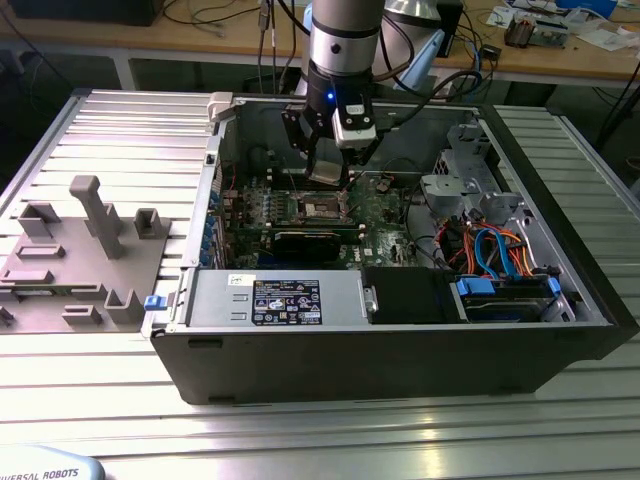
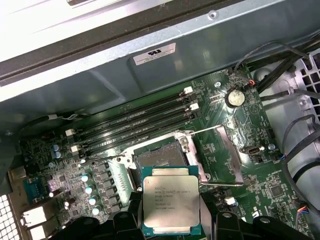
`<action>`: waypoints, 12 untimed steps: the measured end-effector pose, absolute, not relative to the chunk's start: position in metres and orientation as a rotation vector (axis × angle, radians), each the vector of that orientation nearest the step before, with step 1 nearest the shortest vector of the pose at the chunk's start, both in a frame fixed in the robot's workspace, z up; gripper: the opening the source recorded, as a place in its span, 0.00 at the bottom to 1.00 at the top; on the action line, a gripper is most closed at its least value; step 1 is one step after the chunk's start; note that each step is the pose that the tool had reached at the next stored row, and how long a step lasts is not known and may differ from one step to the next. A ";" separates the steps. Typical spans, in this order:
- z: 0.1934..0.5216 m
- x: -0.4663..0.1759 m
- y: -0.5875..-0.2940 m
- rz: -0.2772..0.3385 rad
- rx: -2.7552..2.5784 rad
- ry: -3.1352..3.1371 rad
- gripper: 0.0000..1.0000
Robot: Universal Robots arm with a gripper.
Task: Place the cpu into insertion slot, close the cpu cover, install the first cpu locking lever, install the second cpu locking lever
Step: 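Place the cpu into insertion slot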
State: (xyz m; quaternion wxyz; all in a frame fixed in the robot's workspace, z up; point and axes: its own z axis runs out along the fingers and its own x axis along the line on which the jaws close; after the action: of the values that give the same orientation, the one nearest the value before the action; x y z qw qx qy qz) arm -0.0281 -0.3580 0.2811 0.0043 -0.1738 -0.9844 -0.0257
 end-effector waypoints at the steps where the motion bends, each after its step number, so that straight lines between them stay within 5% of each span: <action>1: 0.281 -0.028 -0.358 -0.081 -0.548 -3.084 0.54; 12: 0.281 -0.028 -0.358 -0.081 -0.578 -3.079 0.54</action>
State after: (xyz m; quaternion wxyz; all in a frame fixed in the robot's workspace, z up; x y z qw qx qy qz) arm -0.0281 -0.3580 0.2809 0.0040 -0.1845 -0.9825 -0.0258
